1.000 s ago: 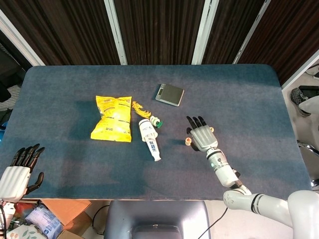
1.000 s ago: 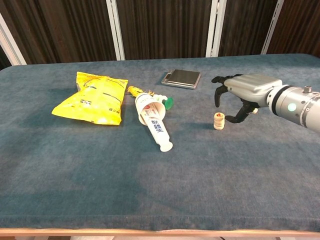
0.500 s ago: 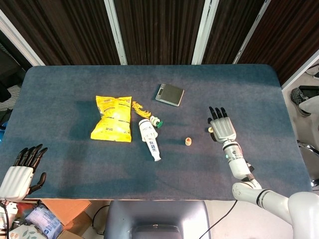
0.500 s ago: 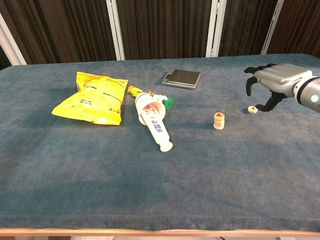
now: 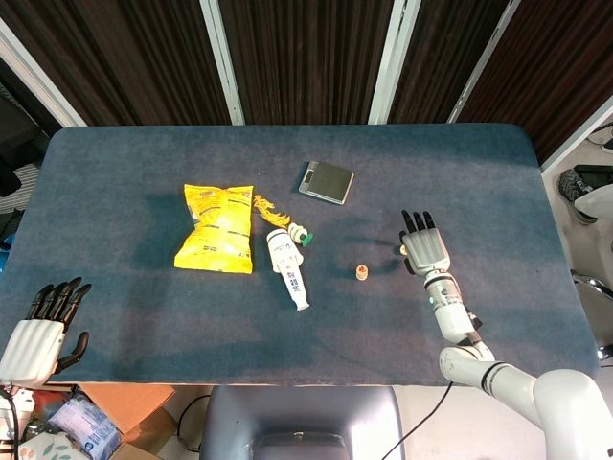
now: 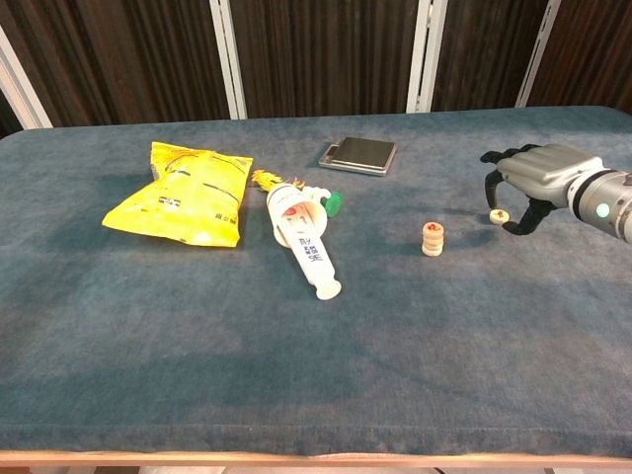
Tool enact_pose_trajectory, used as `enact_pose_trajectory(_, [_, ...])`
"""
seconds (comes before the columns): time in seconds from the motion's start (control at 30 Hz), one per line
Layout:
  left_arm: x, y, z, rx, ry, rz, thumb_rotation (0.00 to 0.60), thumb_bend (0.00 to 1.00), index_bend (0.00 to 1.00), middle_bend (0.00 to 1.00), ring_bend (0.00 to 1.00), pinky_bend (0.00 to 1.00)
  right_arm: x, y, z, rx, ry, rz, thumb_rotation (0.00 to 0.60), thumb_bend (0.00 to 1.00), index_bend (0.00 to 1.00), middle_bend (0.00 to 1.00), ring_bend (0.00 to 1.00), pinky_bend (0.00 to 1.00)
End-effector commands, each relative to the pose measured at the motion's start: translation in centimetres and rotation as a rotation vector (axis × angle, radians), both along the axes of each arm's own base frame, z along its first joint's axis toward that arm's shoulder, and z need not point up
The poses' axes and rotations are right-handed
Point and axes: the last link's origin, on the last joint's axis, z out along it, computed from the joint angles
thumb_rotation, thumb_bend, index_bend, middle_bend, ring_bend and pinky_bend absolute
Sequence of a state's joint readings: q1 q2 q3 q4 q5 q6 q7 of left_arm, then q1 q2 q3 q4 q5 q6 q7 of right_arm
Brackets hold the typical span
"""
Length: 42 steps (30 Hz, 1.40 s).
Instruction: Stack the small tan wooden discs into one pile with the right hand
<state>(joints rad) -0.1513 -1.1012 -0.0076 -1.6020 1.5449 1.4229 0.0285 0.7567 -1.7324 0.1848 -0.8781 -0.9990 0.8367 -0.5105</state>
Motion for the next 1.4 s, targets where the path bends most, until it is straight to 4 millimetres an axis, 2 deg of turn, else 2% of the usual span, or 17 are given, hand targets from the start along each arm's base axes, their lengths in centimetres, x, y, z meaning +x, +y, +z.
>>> enact_pose_trajectory(0.03, [0.0,0.0,0.0,0.000,0.001,-0.001,0.600,0.51,0.00,0.00,0.00,0.04,0.0,-0.1,-0.1,-0.002,-0.001,-0.002,0.600,0.48,0.52,0.04,0.00,0.00])
enact_pose_trajectory(0.7, [0.0,0.1,0.1,0.004,-0.003,0.001,0.600,0.51,0.00,0.00,0.00,0.04,-0.3,-0.7,-0.4,0.001,0.004,-0.039,0.600,0.48,0.55,0.04,0.00,0.00])
enact_pose_trajectory(0.93, [-0.1,0.1,0.1,0.004,-0.004,0.002,0.600,0.51,0.00,0.00,0.00,0.04,0.0,-0.5,-0.6,0.009,-0.011,-0.036,0.600,0.48,0.59,0.04,0.00,0.00])
enact_pose_trajectory(1.07, [-0.1,0.2,0.1,-0.001,-0.005,0.003,0.600,0.51,0.00,0.00,0.00,0.04,0.1,-0.4,-0.7,0.008,-0.012,-0.031,0.600,0.48,0.65,0.04,0.00,0.00])
enact_pose_trajectory(1.23, [-0.1,0.2,0.2,0.001,-0.007,0.002,0.600,0.51,0.00,0.00,0.00,0.04,0.9,0.1,-0.3,-0.005,-0.040,0.006,0.600,0.48,0.68,0.04,0.00,0.00])
enact_pose_trajectory(1.4, [-0.2,0.3,0.2,0.003,-0.008,0.008,0.600,0.51,0.00,0.00,0.00,0.04,2.3,0.8,0.9,-0.023,-0.080,0.070,0.600,0.48,0.68,0.04,0.00,0.00])
